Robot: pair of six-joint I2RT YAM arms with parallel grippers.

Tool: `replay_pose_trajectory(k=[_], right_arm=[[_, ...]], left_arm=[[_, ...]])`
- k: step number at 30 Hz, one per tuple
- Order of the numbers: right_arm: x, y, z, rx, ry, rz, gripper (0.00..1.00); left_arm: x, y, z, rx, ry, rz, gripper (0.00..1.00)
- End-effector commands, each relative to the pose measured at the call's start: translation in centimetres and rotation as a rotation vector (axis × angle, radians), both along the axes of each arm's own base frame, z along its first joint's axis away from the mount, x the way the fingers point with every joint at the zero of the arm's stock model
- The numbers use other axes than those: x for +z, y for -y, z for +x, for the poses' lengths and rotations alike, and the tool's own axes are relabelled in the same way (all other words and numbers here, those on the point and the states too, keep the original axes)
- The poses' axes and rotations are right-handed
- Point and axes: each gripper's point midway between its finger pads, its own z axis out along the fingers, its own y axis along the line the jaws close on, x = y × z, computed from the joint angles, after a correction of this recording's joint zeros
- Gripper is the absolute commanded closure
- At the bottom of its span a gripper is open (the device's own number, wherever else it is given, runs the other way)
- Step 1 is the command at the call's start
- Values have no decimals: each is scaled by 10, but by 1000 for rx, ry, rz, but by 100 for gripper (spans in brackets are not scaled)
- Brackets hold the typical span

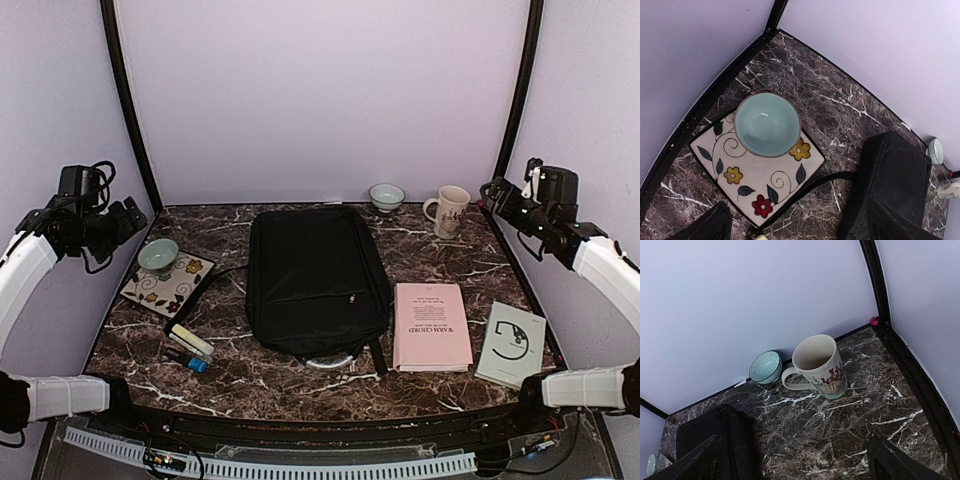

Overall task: Pack the student bag
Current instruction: Pick up the student bag from the center of the board.

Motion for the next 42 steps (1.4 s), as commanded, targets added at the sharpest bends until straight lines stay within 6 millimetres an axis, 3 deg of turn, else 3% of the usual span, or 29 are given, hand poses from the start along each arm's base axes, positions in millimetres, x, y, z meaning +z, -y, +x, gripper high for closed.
replay_pose_trajectory(k=[1,6,13,16,20,24,28,33,37,42], right_arm=[[12,-28,-6,136,62,-53,0],[5,-50,-12,240,75,-77,0],[-8,-70,-25,363,84,-79,0],[-19,-70,-27,370,33,-100,0],[-28,-68,-32,376,1,-126,0],[-41,-72,-41,414,-22,-121,0],[-65,-73,-48,427,-68,-124,1],[-90,-73,-56,451,-165,-140,1],[-99,-68,-62,435,-204,-150,1],[-104,-64,-68,419,-224,-150,1]], left_arm=[[6,25,-6,-126,-29,-67,7],[13,64,-3,-276,-36,-16,9],[5,157,11,-529,-76,115,13],[0,206,17,-644,-66,141,14],[-7,287,14,-855,-30,241,15],[-26,376,-16,-1202,-29,358,16],[-53,435,-36,-1414,-85,425,18],[-78,473,-46,-1529,-123,427,18],[-111,480,-56,-1635,-196,441,23],[-136,485,-60,-1699,-259,475,25]])
